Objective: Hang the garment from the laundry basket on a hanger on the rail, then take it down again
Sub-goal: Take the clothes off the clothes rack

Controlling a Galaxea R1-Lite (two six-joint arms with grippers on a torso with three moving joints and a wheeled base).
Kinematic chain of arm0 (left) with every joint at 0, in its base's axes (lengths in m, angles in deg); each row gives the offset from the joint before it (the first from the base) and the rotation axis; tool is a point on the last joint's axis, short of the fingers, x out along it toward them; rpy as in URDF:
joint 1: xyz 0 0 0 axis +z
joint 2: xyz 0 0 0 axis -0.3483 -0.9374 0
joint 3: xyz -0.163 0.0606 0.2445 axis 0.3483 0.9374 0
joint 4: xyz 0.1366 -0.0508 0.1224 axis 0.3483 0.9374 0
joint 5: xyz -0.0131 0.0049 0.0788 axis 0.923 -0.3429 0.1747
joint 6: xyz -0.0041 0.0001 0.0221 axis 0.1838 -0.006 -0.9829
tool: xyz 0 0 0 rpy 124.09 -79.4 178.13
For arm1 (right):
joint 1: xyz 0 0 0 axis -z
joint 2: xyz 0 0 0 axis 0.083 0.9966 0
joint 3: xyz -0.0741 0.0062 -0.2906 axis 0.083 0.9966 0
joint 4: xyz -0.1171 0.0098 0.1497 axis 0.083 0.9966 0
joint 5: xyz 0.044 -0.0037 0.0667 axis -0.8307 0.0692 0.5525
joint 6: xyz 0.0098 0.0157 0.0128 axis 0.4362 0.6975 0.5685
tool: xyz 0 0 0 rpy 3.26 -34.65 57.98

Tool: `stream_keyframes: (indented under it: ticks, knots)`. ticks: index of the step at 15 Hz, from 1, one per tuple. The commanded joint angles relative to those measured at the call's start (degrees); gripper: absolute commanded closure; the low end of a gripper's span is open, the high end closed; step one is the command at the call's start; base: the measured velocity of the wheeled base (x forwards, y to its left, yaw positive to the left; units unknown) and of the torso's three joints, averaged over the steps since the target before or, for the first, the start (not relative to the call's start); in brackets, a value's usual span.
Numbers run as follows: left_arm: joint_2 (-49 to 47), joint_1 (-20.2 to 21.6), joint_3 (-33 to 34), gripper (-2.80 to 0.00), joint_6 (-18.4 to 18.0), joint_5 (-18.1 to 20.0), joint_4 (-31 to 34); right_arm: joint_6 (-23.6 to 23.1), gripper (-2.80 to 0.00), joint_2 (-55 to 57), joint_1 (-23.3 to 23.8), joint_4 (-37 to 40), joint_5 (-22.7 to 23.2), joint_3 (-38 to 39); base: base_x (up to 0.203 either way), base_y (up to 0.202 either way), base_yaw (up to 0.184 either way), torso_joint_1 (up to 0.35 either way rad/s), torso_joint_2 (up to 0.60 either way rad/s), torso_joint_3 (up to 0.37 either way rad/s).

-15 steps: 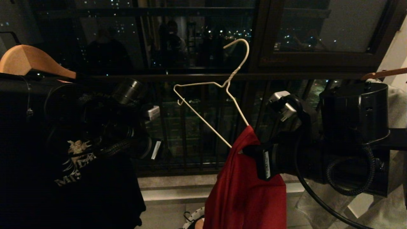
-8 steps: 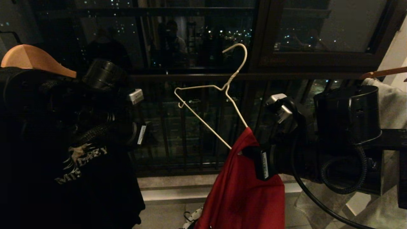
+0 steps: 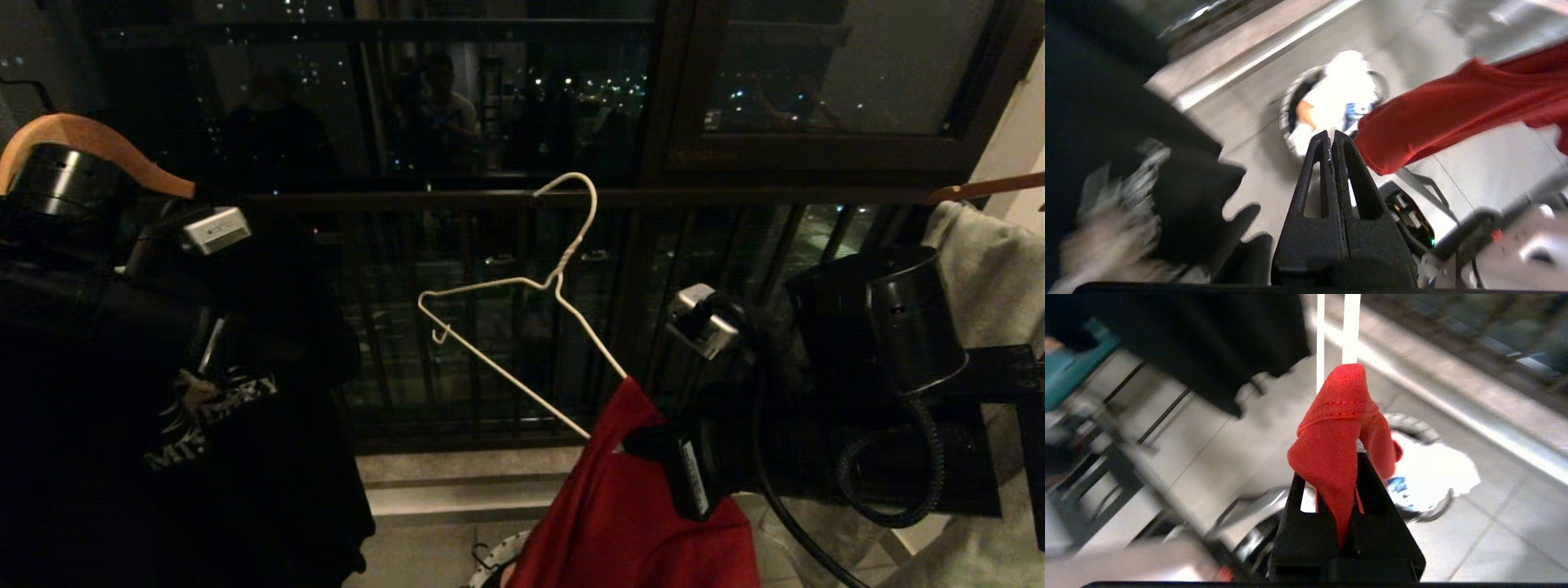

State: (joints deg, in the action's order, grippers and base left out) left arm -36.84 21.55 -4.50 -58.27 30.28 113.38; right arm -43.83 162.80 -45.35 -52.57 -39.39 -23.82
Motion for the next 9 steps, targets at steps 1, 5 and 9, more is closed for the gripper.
stream_keyframes:
  ticks: [1,5,9]
  knots:
    - [0.12,1.46,0.59,0.00,-1.17,2.15,0.25,-0.09,0.00,-1.76,-0.01,1.44,2.22,-0.14,0.000,0.000,0.000,0.000,0.00,0.000]
    - [-2.43,1.44,2.51,0.00,-4.25,12.03,0.19,-3.78,0.00,-3.65,-0.01,6.25,8.91,0.81,0.000,0.000,0.000,0.000,0.00,0.000]
    - [-2.07,3.56,5.96,0.00,-13.08,20.23,0.33,-8.60,0.00,-5.14,-0.01,7.50,10.47,3.11,0.000,0.000,0.000,0.000,0.00,0.000]
